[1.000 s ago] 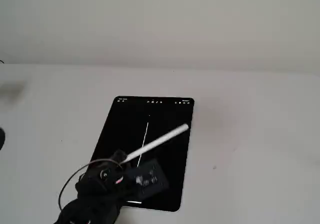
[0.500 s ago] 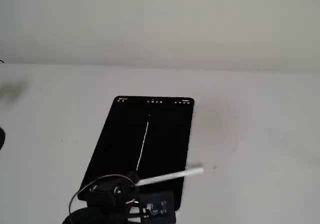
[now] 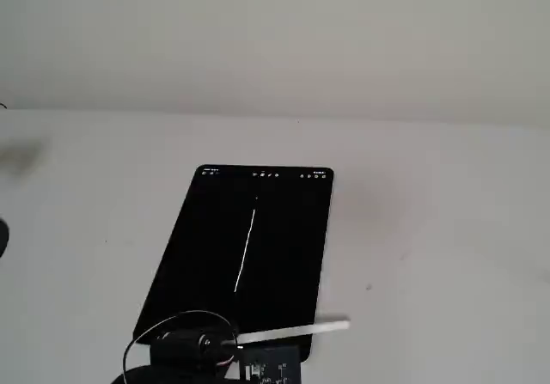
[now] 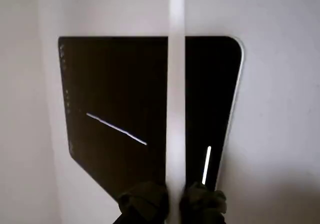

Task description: Draw a line in the middle of the ipad using the apple pencil

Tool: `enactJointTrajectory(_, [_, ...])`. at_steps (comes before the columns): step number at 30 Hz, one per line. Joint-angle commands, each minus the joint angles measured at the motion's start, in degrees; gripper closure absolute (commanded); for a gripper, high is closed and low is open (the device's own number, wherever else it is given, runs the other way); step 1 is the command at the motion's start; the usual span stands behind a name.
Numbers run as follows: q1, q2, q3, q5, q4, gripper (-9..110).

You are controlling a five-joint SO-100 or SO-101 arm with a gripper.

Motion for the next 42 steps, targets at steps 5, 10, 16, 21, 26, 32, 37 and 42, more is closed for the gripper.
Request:
enactJointTrajectory(5, [0.1, 0.9, -4.0, -1.2, 0.4, 102])
enactJointTrajectory(10, [0.1, 0.9, -3.8, -1.2, 0.9, 102])
enactJointTrajectory(16, [0.3, 0.9, -2.5, -1.2, 1.1, 102])
enactJointTrajectory(21, [0.6, 0.9, -2.0, -1.2, 1.3, 102])
enactJointTrajectory(26, [1.1, 0.9, -1.8, -1.2, 1.8, 102])
enactJointTrajectory(32, [1.2, 0.9, -1.1, -1.2, 2.6, 102])
enactJointTrajectory(37, [1.2, 0.9, 0.1, -1.2, 2.7, 102])
enactJointTrajectory(42, [1.2, 0.9, 0.2, -1.1, 2.5, 102])
